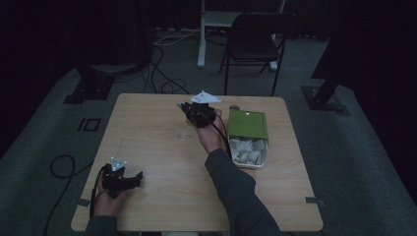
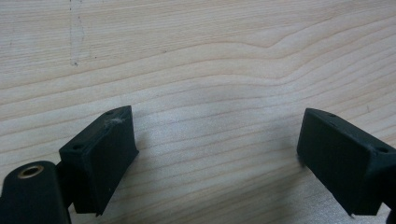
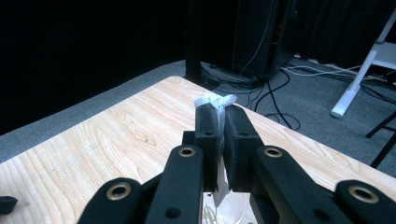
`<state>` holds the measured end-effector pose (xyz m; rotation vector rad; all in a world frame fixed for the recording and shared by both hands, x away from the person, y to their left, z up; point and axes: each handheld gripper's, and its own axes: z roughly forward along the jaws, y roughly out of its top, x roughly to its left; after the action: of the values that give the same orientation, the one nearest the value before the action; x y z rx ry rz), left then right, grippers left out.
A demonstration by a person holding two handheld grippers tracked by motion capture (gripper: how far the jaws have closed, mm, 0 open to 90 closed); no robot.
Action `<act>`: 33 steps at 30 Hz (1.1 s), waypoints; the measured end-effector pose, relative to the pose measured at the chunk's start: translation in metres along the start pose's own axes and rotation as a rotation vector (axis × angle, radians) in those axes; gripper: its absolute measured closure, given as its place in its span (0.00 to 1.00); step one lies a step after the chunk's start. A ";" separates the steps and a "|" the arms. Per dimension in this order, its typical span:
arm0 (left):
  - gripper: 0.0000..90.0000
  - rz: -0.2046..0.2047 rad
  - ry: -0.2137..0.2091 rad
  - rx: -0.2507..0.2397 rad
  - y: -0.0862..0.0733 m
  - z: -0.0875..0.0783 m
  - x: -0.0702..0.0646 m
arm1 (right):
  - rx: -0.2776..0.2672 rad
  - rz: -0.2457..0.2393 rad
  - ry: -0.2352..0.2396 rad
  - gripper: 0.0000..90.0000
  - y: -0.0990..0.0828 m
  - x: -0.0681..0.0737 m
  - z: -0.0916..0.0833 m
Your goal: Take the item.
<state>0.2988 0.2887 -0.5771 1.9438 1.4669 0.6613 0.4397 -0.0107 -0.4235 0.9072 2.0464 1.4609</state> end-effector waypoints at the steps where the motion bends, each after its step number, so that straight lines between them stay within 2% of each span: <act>1: 0.14 -0.001 0.000 -0.001 0.000 0.000 0.000 | 0.004 0.000 -0.002 0.95 0.000 0.000 0.002; 8: 0.14 -0.001 0.000 -0.001 0.000 0.000 0.000 | 0.044 0.013 -0.016 0.95 -0.005 -0.004 0.018; 16: 0.14 -0.001 0.000 -0.001 0.000 0.000 0.000 | 0.060 0.014 -0.026 0.94 -0.003 -0.002 0.033; 17: 0.14 -0.001 0.000 -0.001 0.000 0.000 0.000 | 0.065 0.026 -0.024 0.92 -0.002 -0.002 0.036; 19: 0.14 0.001 -0.001 0.000 0.000 0.000 0.000 | 0.072 0.036 -0.030 0.74 -0.001 -0.003 0.039; 20: 0.14 0.000 -0.001 -0.001 0.000 0.000 0.000 | 0.069 0.041 -0.031 0.68 -0.001 -0.003 0.038; 22: 0.14 0.000 0.000 -0.001 0.000 0.000 0.000 | 0.052 0.044 -0.034 0.62 -0.002 -0.004 0.034; 24: 0.14 0.001 -0.001 0.000 0.000 0.000 0.000 | 0.047 0.042 -0.037 0.59 -0.002 -0.005 0.031; 33: 0.14 -0.001 -0.001 -0.001 0.000 0.000 0.000 | 0.054 0.052 -0.030 0.57 -0.011 -0.009 0.018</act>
<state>0.2987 0.2886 -0.5771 1.9426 1.4666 0.6610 0.4560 -0.0081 -0.4400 1.0053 2.0639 1.4155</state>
